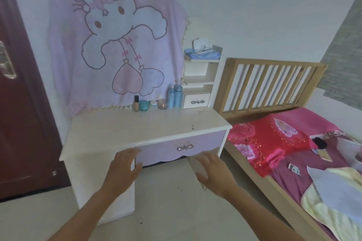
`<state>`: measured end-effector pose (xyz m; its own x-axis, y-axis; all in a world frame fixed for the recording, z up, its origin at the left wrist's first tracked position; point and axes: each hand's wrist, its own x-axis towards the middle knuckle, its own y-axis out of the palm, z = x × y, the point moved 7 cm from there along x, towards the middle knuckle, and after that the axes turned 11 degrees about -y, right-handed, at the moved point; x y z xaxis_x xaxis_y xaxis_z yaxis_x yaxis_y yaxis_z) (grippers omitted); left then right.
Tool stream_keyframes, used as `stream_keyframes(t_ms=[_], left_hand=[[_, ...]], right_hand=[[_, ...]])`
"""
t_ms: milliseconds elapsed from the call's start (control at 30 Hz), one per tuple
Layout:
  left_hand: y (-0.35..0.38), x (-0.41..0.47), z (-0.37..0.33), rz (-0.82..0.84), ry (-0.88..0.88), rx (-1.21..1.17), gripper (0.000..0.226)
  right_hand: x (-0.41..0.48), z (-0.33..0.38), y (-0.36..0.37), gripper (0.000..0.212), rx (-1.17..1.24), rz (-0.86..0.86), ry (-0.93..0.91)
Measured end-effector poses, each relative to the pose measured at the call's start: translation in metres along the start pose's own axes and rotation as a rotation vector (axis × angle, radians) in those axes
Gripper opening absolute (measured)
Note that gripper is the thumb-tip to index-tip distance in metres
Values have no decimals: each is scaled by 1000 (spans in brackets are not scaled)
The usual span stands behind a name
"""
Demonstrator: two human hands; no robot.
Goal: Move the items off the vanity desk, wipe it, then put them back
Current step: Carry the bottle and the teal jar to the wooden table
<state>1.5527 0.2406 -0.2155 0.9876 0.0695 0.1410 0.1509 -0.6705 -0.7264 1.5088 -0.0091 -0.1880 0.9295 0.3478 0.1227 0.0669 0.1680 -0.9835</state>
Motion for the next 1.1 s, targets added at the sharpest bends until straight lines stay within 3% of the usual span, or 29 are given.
stream_keyframes(t_ms=[67, 167, 267, 300, 467, 733, 867, 967, 1067, 1100], left_hand=[[1, 17, -10, -41, -28, -8, 49], [17, 29, 6, -42, -104, 31, 53], [23, 49, 29, -43, -168, 66, 60], [20, 61, 36, -57, -183, 77, 59], [17, 132, 63, -130, -221, 81, 41], [37, 253, 70, -53, -237, -4, 61], [61, 280, 90, 11, -327, -92, 57], [73, 294, 108, 26, -391, -112, 61], [83, 311, 123, 16, -443, -97, 49], [85, 319, 126, 4, -456, -92, 45]], right_hand=[[33, -18, -5, 78, -26, -60, -72], [64, -33, 26, 77, 27, 98, -114], [98, -48, 57, 51, 261, 240, -29], [113, -51, 61, 49, 235, 220, -49], [189, -50, 61, 81, 124, 139, -221], [298, -78, 75, 96, 105, 146, -177], [322, -86, 109, 94, 110, 277, -140], [353, -92, 123, 70, 141, 330, -107], [388, -95, 135, 79, 118, 292, -171], [398, -97, 140, 72, 122, 315, -175]])
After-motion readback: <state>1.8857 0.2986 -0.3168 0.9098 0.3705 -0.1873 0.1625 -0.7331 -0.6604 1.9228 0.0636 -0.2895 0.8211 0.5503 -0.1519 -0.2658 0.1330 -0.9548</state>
